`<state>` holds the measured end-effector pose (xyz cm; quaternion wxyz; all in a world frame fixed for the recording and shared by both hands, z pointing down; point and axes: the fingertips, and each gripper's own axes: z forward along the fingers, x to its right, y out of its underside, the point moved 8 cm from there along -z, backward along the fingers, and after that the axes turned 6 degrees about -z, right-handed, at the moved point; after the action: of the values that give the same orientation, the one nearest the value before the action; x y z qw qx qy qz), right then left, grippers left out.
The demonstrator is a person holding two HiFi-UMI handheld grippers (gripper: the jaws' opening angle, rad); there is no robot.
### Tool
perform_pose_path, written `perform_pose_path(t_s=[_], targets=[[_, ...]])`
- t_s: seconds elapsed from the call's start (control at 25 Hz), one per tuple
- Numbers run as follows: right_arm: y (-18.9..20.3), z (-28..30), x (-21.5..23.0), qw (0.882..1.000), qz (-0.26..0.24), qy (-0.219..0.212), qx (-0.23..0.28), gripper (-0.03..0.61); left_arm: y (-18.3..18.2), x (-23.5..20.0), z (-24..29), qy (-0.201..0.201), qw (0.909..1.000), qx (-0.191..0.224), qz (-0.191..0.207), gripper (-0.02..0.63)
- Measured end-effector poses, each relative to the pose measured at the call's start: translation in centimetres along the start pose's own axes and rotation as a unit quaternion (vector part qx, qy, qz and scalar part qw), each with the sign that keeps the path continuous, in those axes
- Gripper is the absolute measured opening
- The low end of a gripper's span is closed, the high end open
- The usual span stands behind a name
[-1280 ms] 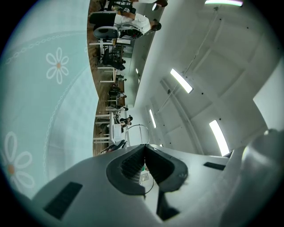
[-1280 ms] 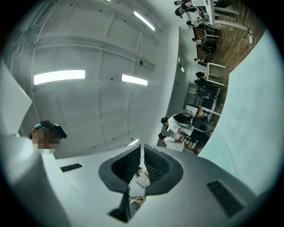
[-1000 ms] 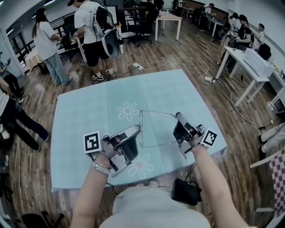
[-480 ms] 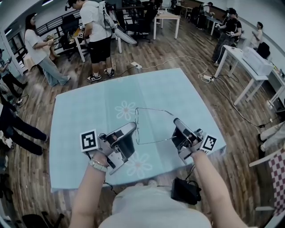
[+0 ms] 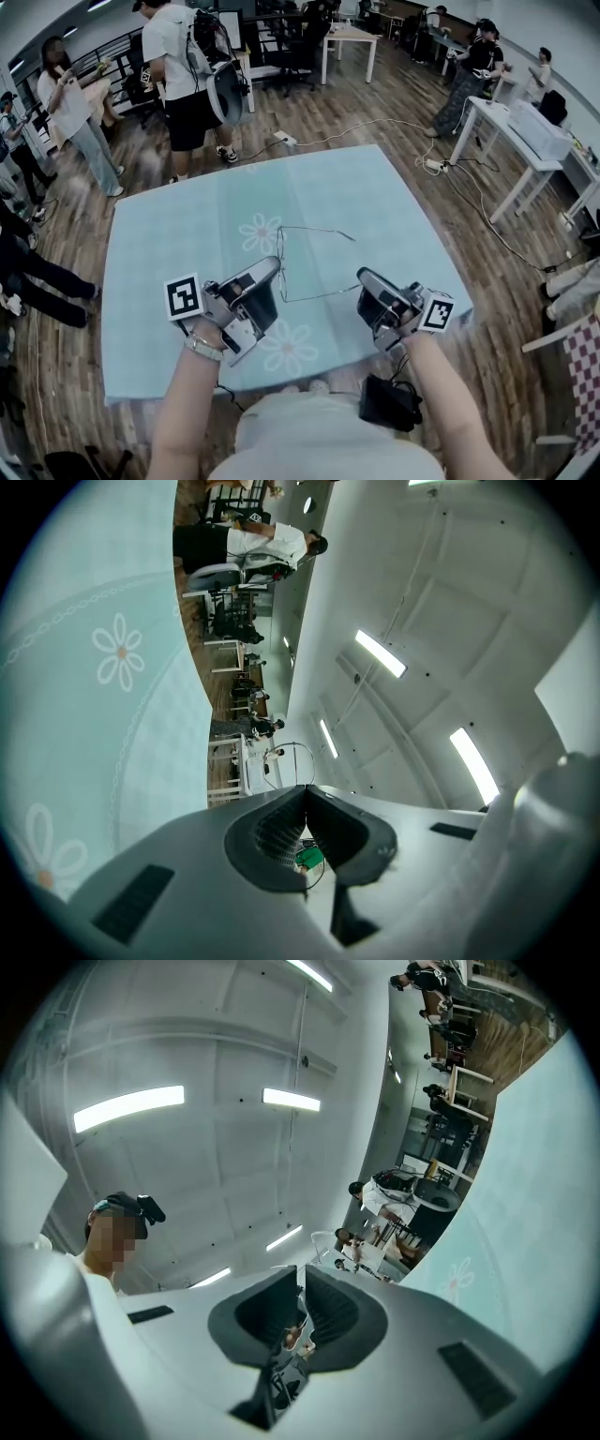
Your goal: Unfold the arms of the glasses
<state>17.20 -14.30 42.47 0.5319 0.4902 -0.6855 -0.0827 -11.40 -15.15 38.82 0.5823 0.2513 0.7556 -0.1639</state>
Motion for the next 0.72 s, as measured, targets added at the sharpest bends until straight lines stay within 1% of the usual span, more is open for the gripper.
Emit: perform_pose_path(t_s=[0.24, 0.44, 0.56, 0.72], targets=[[0.8, -0.9, -0.3, 1.000, 0.000, 0.005, -0.011, 0.025, 0.0, -0.3, 0.0, -0.001, 0.9999, 0.008, 0.010, 0.011], [1.4, -1.1, -0.5, 1.000, 0.000, 0.008, -0.016, 0.025, -0.2, -0.4, 0.0, 0.000, 0.9996, 0.014, 0.026, 0.010], [1.3, -1.1, -0.3, 1.000, -0.001, 0.011, -0.009, 0.025, -0.3, -0.4, 0.0, 0.008, 0.9996, 0.008, 0.025, 0.010], [0.2, -0.6, -0.2, 1.000, -0.008, 0.013, 0.005, 0.025, -0.7, -0.2, 0.1, 0.018, 0.9996, 0.000, 0.021, 0.010]])
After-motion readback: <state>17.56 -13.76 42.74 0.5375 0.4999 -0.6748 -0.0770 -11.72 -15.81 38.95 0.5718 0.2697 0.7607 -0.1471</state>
